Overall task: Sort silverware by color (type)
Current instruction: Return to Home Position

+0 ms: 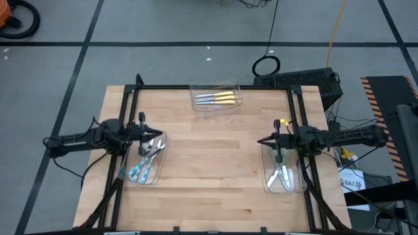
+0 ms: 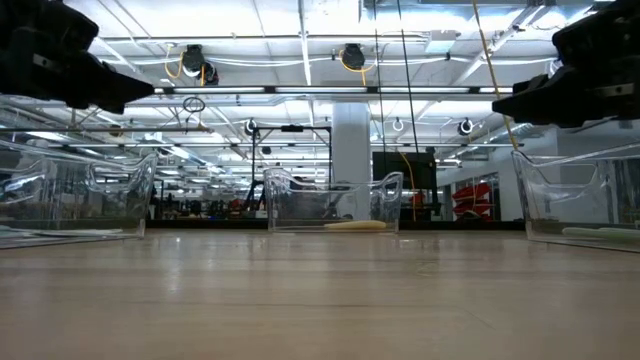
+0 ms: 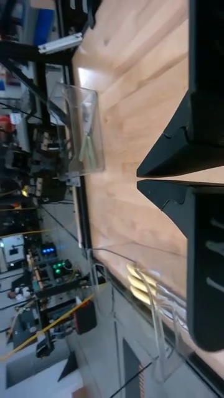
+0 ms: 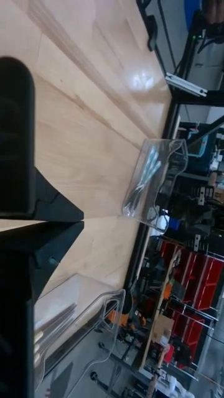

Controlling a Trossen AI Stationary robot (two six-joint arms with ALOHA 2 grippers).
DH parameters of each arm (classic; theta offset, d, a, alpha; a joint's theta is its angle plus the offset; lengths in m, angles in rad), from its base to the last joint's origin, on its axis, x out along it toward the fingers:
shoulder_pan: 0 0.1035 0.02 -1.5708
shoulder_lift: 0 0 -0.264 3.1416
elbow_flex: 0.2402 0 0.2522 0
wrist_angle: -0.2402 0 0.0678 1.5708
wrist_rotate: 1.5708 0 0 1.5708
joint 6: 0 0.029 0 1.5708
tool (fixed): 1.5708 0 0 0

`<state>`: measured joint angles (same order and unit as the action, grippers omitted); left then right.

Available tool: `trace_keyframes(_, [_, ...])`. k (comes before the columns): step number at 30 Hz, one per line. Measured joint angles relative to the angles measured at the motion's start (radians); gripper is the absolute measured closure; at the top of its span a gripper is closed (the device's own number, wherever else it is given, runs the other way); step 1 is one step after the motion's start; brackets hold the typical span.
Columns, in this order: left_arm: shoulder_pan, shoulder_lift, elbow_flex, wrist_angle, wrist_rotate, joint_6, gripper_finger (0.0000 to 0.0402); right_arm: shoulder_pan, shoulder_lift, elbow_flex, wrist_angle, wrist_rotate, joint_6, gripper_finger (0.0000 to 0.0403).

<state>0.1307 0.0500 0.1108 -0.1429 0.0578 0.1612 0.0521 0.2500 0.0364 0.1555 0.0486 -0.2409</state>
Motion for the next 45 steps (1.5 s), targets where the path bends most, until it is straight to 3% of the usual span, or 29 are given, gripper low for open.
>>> trace_keyframes(5, [0.0,-0.046,-0.021,-0.012,0.034,-0.01,0.0376,0.0,-0.057,0.0,-0.045,0.0,0.005,0.0399])
trace_keyframes(10, [0.0,-0.043,-0.102,0.172,0.034,-0.008,0.0376,0.0,-0.09,-0.001,-0.055,0.002,0.003,0.0399])
trace_keyframes(18, [-0.001,-0.042,-0.102,0.165,0.031,-0.033,0.0376,0.0,-0.127,-0.001,-0.064,0.008,-0.021,0.0399])
trace_keyframes(25, [-0.015,-0.043,-0.102,0.164,0.031,-0.041,0.0376,0.0,-0.251,-0.002,-0.106,0.029,-0.061,0.0399])
trace_keyframes(45, [-0.014,-0.044,-0.102,0.163,0.02,-0.039,0.0376,-0.01,-0.242,-0.021,-0.113,-0.023,-0.062,0.0399])
